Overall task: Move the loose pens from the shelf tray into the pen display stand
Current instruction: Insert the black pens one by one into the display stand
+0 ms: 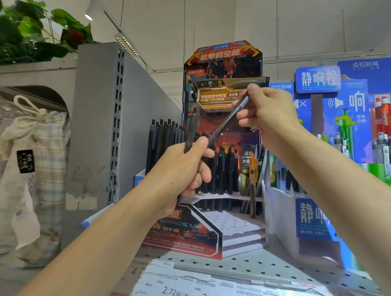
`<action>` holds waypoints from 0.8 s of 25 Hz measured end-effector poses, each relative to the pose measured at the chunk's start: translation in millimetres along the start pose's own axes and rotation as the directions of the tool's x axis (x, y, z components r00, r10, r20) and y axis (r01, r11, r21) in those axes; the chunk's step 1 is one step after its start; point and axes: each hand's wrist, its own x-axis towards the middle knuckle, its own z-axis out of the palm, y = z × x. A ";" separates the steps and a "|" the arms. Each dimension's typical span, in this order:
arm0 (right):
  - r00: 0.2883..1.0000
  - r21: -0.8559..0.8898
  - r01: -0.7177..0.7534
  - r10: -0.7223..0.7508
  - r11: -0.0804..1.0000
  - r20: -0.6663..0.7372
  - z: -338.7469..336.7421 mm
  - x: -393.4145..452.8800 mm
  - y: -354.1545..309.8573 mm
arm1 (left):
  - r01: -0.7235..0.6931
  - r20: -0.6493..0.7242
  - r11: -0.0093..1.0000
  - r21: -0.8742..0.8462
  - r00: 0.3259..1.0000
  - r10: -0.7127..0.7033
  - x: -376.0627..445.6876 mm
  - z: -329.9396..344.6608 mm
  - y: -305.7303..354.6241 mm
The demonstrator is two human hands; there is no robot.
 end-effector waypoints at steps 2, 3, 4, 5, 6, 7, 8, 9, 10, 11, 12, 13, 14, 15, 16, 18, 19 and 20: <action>0.999 -0.066 0.027 -0.028 0.997 -0.020 -0.8 1.5 0.5 | 0.001 -0.051 1.000 0.027 0.999 0.001 -2.1 -2.4 0.7; 1.000 -0.113 0.017 -0.017 0.993 0.006 0.2 0.4 2.6 | -0.005 -0.067 1.000 0.026 0.998 0.007 -3.1 -3.3 1.9; 0.999 -0.170 0.000 0.009 0.985 0.054 2.5 -1.9 6.0 | -0.014 -0.073 1.000 0.020 0.997 0.015 -4.4 -3.7 3.9; 0.993 -0.228 -0.014 0.040 0.974 0.113 5.9 -5.3 10.5 | -0.020 -0.078 1.000 0.011 0.997 0.021 -5.6 -3.1 6.8; 0.984 -0.275 -0.016 0.064 0.961 0.167 9.8 -9.0 15.2 | -0.021 -0.083 1.000 0.000 0.996 0.021 -6.8 -2.5 9.9; 0.976 -0.307 -0.009 0.076 0.952 0.206 14.0 -12.2 19.9 | -0.013 -0.087 1.000 -0.022 0.996 0.011 -7.4 -1.5 12.6; 0.970 -0.327 0.001 0.078 0.945 0.231 17.8 -14.6 23.6 | 0.001 -0.089 0.998 -0.066 0.996 -0.007 -7.4 -0.7 14.3; 0.966 -0.352 0.017 0.076 0.936 0.248 21.1 -15.9 27.2 | 0.014 -0.090 0.992 -0.126 0.996 -0.025 -6.8 -0.1 15.5; 0.962 -0.388 0.037 0.072 0.921 0.262 23.9 -16.3 30.6 | 0.022 -0.092 0.983 -0.181 0.995 -0.039 -6.3 0.0 16.5; 0.959 -0.426 0.057 0.069 0.903 0.273 26.1 -16.3 34.0 | 0.022 -0.101 0.976 -0.214 0.994 -0.044 -5.7 -0.3 16.8; 0.957 -0.455 0.069 0.069 0.888 0.281 27.9 -16.3 36.9 | 0.013 -0.116 0.974 -0.228 0.992 -0.041 -5.2 -0.5 16.4; 0.955 -0.471 0.074 0.073 0.879 0.286 29.6 -16.3 39.7 | 0.000 -0.135 0.972 -0.234 0.990 -0.032 -4.5 -1.1 15.7; 0.954 -0.479 0.073 0.078 0.874 0.289 30.8 -16.2 42.1 | -0.013 -0.153 0.972 -0.236 0.988 -0.024 -4.3 -2.2 14.8; 0.954 -0.483 0.073 0.081 0.872 0.290 31.6 -16.2 44.0 | -0.021 -0.165 0.972 -0.234 0.986 -0.019 -3.7 -2.7 14.3; 0.954 -0.486 0.074 0.081 0.871 0.289 32.2 -16.2 44.8 | -0.027 -0.175 0.973 -0.228 0.984 -0.014 -3.3 -3.7 13.1; 0.954 -0.496 0.072 0.087 0.865 0.289 32.8 -15.4 44.8 | -0.039 -0.194 0.977 -0.208 0.981 -0.003 -2.4 -5.0 10.9; 0.952 -0.502 0.071 0.092 0.862 0.293 33.2 -15.1 44.5 | -0.048 -0.200 0.979 -0.198 0.980 0.008 -2.1 -6.0 9.8; 0.948 -0.505 0.073 0.097 0.860 0.302 34.1 -14.9 43.8 | -0.061 -0.202 0.980 -0.187 0.979 0.022 -1.9 -7.1 8.4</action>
